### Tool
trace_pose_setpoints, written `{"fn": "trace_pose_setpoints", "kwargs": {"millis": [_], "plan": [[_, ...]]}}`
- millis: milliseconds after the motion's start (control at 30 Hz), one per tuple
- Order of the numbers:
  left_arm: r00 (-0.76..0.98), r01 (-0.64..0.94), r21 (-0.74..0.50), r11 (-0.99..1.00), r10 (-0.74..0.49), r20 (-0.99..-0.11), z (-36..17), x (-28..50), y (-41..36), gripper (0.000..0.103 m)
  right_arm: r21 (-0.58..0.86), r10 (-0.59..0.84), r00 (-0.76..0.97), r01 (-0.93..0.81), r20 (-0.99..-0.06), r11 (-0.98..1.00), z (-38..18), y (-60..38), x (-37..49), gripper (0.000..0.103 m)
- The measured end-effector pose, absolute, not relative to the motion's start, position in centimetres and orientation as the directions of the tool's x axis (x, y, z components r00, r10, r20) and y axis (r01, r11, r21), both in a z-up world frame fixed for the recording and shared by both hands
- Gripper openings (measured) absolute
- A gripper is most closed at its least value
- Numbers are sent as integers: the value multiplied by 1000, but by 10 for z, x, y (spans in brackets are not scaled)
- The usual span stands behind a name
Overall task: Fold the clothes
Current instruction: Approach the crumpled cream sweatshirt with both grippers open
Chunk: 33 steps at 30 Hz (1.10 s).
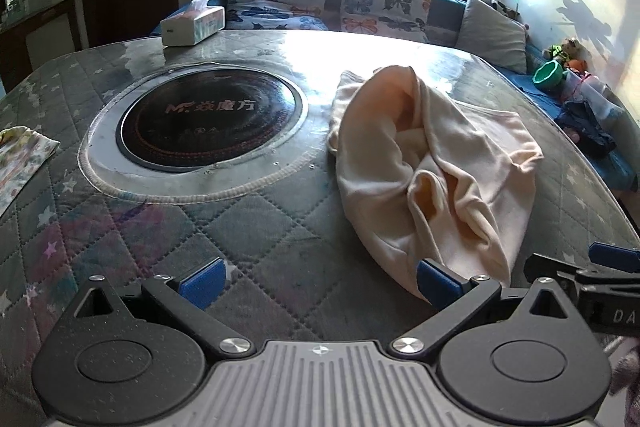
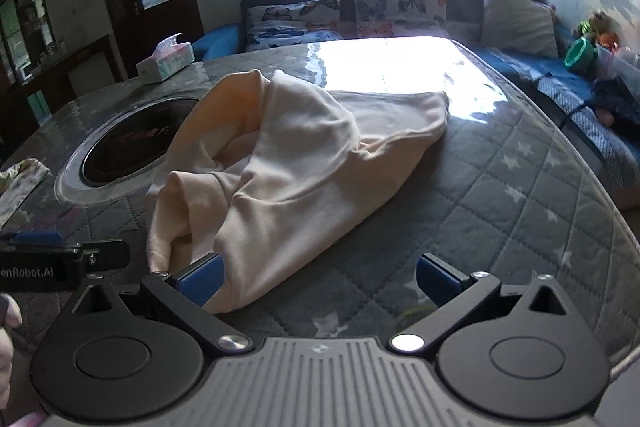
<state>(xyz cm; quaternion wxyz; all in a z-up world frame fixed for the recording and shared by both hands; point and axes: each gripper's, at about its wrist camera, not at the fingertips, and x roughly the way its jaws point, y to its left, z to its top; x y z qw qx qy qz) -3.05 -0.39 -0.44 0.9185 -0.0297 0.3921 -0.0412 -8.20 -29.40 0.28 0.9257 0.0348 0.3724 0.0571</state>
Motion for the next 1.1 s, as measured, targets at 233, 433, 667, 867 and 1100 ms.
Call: {"fn": "trace_pose_setpoints", "kwargs": {"millis": [233, 433, 667, 867, 1100], "plan": [[681, 76, -78, 994, -109, -724, -7, -37, -8, 103, 105, 121, 718, -68, -685, 992, 4, -292, -90, 103], [674, 87, -70, 994, -111, -730, -10, -41, -11, 103, 68, 105, 724, -80, -682, 995, 6, -283, -94, 103], [665, 90, -62, 994, -107, -739, -11, -42, -12, 103, 50, 88, 729, -74, -678, 996, 8, -280, -98, 103], [662, 96, -54, 994, -105, -742, -11, -44, -15, 103, 44, 89, 731, -81, -676, 996, 9, -277, -101, 103], [654, 93, -42, 995, -93, -751, -13, -45, -17, 103, 27, 87, 731, -93, -676, 995, 9, -273, -102, 103]]}}
